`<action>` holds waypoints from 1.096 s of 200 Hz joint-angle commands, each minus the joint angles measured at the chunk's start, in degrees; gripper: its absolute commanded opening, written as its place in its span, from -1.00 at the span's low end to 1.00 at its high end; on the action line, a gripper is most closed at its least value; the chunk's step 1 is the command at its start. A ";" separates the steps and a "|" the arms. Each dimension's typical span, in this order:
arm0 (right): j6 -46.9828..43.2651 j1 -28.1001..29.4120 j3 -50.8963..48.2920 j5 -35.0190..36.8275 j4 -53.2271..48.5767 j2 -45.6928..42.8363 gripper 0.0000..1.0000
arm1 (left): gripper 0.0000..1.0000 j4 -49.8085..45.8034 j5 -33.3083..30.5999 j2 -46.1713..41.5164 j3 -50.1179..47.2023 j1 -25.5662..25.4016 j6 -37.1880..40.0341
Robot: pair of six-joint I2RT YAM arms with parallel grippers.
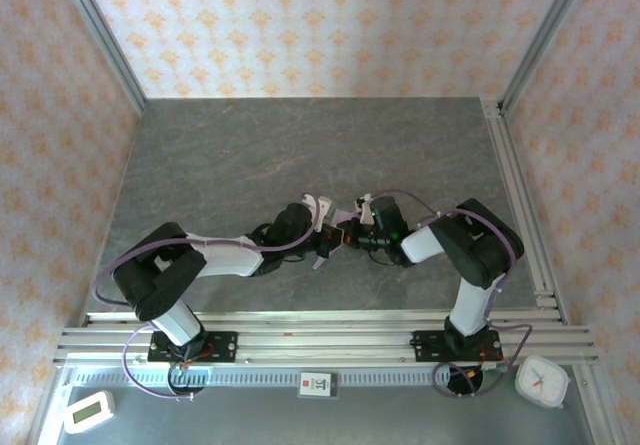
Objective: Fold a paper plane with a square sheet of paper (pick it up from the middle)
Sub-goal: Fold the wing for the fifth time at the center of the table.
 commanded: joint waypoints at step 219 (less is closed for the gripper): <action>0.34 0.56 -1.38 7.80 -12.43 6.42 -1.00 | -1.00 -7.06 -9.45 6.09 -2.47 -2.95 3.40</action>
